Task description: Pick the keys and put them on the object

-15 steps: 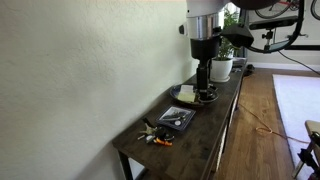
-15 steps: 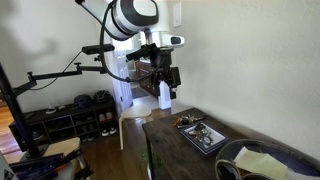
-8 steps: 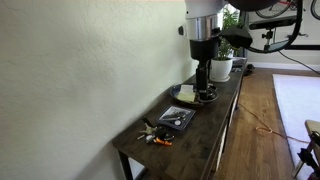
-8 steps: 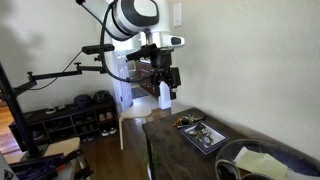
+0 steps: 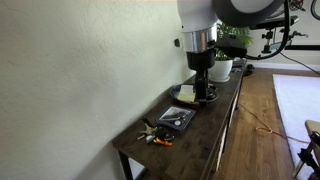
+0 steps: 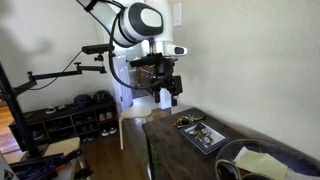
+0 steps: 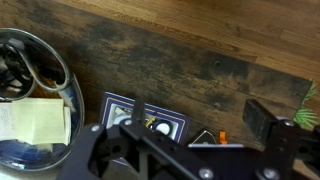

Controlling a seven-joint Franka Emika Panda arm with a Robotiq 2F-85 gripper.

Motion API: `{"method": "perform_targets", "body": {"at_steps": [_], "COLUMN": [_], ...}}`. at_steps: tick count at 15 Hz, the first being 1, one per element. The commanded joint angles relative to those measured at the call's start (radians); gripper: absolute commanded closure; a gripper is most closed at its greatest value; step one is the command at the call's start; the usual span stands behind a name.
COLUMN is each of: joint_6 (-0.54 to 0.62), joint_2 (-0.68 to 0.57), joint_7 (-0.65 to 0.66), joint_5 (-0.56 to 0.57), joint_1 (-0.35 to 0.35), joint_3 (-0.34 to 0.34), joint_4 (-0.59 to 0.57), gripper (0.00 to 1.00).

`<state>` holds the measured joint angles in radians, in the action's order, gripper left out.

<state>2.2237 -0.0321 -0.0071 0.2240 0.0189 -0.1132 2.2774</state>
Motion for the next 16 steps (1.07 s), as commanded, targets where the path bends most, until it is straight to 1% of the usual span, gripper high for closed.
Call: {"method": "perform_targets", "body": {"at_steps": [1,4,11,14,15,16], "joint_6": [0.023,0.042,0.15,0.179,0.155,0.16], "joint_2": [-0.09,-0.159,-0.28,-0.316,-0.296,-0.307], "joint_7": [-0.059,-0.112,-0.227,-0.282,-0.254,-0.264], "joint_5": [0.04,0.067,0.081,0.079,0.057,0.057], "joint_1": [0.022,0.027,0.037,0.045,0.045,0.048], "joint_3": [0.018,0.019,0.012,0.006,0.012,0.01], "joint_4": [-0.063,-0.115,-0.199,-0.224,-0.207,-0.215], "gripper": [0.0,0.0,0.0,0.0,0.0,0.0]}}
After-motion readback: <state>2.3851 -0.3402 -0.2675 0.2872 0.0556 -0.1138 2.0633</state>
